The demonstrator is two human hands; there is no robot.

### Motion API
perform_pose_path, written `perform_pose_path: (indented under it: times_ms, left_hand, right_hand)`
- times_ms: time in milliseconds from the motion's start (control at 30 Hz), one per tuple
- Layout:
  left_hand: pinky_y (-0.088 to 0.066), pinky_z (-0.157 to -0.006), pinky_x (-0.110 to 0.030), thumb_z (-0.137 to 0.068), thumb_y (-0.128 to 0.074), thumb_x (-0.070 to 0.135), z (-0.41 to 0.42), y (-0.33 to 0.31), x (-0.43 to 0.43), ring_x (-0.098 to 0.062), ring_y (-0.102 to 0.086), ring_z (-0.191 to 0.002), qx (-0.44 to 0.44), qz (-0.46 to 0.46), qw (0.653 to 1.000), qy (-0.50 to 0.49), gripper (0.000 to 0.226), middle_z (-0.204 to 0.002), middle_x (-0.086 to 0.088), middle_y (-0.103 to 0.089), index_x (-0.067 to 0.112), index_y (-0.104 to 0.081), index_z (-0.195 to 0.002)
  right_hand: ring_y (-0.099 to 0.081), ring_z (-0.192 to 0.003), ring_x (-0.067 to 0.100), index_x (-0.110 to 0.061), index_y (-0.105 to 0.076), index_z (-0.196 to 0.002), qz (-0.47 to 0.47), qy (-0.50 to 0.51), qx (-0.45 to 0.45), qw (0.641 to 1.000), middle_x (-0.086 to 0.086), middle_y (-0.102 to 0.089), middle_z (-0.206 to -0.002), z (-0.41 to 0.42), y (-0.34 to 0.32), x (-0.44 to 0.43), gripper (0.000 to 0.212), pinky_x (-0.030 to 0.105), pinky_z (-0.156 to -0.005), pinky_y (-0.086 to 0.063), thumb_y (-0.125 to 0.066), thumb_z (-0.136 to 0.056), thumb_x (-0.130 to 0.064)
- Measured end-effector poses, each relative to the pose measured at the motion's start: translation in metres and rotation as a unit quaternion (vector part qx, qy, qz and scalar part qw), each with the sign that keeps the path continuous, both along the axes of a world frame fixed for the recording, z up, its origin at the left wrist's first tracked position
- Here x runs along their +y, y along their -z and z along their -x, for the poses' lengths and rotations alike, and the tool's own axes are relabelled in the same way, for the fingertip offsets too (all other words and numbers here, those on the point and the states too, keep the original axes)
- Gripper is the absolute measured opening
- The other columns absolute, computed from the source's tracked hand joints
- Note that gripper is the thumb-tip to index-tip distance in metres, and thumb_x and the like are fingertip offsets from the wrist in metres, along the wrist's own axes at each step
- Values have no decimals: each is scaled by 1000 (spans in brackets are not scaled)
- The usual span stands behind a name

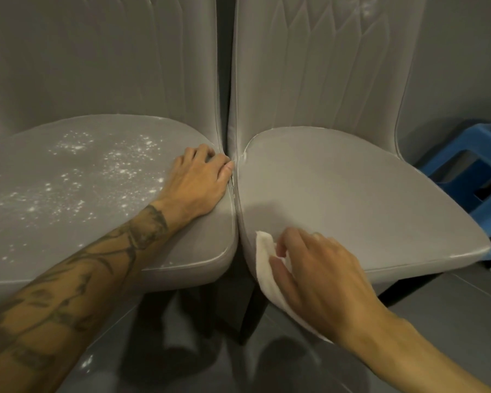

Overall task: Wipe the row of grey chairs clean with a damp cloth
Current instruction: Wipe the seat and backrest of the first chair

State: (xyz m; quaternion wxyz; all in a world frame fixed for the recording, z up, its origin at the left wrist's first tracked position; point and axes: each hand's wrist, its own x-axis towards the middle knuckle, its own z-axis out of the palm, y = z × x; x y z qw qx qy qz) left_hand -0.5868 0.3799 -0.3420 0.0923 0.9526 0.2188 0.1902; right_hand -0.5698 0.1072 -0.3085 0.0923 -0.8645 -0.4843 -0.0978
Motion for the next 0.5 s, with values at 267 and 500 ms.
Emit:
perform_pose_path:
  times_ms: [267,500]
  left_hand:
    - [-32,-108,-45,-109,-33,49,-2,-11,-24,-28,-43,-128,8,-2,1000,27,41,-139,-5,-49,29,-60,-132]
    - [-33,-107,-45,-108,-36,50,2,-7,-33,-29,-44,-125,13,24,1000,6,41,-134,-4,-50,29,-59,-133]
  right_hand:
    - [-59,-71,22,-25,-53,-92,10,0,2,1000,-4,-61,-82,-5,-1,-9,17,35,-63,-46,-51,-96,-41]
    - [-63,-81,27,-26,-53,-95,-28,36,42,998,-1,-65,-88,-6,-8,-18,43,40,-72,-47,-19,-95,-53]
